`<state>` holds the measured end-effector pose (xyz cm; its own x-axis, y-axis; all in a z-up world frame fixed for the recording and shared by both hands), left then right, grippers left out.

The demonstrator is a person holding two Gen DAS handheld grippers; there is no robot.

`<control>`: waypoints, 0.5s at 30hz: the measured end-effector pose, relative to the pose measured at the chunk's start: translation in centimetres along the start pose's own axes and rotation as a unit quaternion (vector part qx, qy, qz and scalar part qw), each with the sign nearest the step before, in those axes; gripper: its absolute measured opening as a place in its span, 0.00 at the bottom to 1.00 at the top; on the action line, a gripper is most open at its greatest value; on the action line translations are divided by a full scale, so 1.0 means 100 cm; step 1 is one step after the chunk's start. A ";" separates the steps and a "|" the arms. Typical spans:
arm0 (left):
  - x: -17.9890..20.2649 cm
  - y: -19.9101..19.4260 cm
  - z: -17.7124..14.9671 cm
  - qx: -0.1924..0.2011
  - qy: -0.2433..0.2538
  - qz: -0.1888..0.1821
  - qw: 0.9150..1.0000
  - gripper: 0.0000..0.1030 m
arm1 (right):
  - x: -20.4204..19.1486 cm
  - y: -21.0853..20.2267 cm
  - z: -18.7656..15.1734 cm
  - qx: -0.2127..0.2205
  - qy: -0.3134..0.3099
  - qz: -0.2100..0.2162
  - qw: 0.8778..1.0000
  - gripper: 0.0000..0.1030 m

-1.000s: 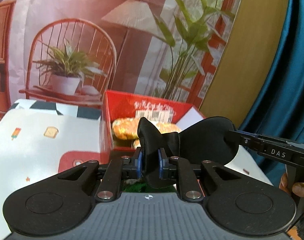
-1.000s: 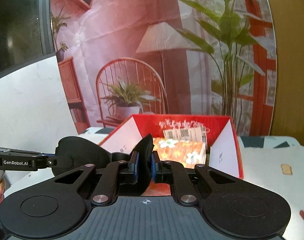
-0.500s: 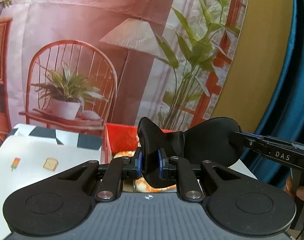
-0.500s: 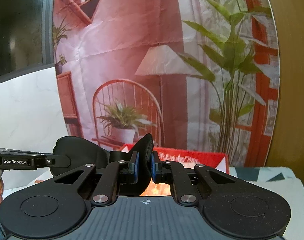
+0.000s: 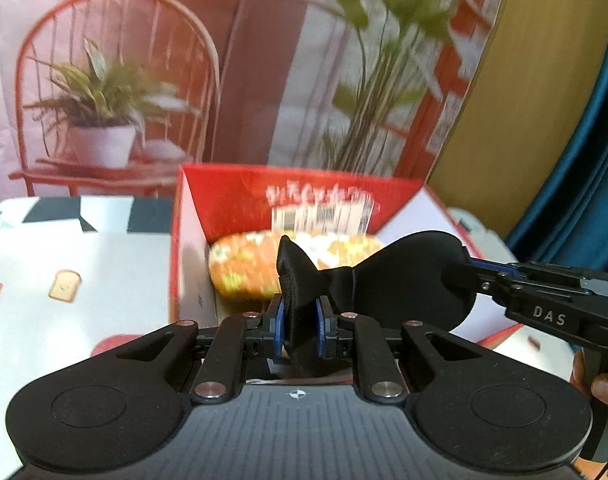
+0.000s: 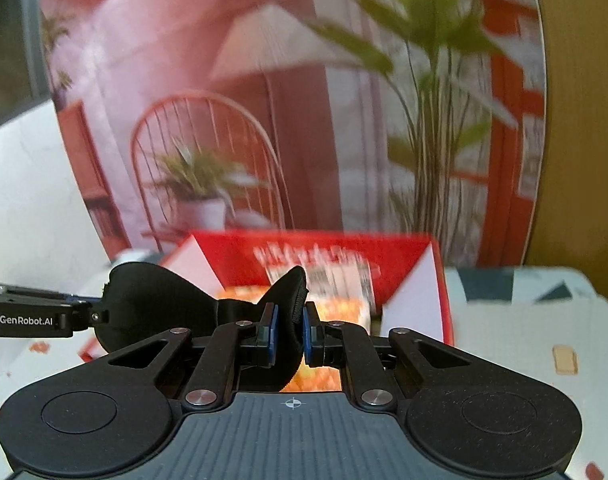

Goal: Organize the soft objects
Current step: 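Lift the black eye mask with both grippers and carry it over the red box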

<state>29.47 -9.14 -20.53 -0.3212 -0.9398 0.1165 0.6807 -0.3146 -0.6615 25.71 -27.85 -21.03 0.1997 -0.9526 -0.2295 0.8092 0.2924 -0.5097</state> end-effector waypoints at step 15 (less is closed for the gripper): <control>0.010 0.032 -0.005 -0.037 0.026 0.008 0.999 0.16 | 0.013 0.038 -0.022 -0.065 0.025 -0.019 0.997 0.11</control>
<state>30.97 -11.00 -22.91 -0.3460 -0.9357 0.0689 0.6360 -0.2879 -0.7160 27.81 -27.83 -25.13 0.1405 -0.9588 -0.2470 0.7362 0.2680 -0.6215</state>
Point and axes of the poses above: each gripper's, at about its wrist camera, not at the fingertips, and y roughly the way its jaws point, x to its right, z to its top, the point moved 3 cm from there along y, roughly the way its jaws point, and after that the axes turned 8 degrees about z, right-handed, at the moved point
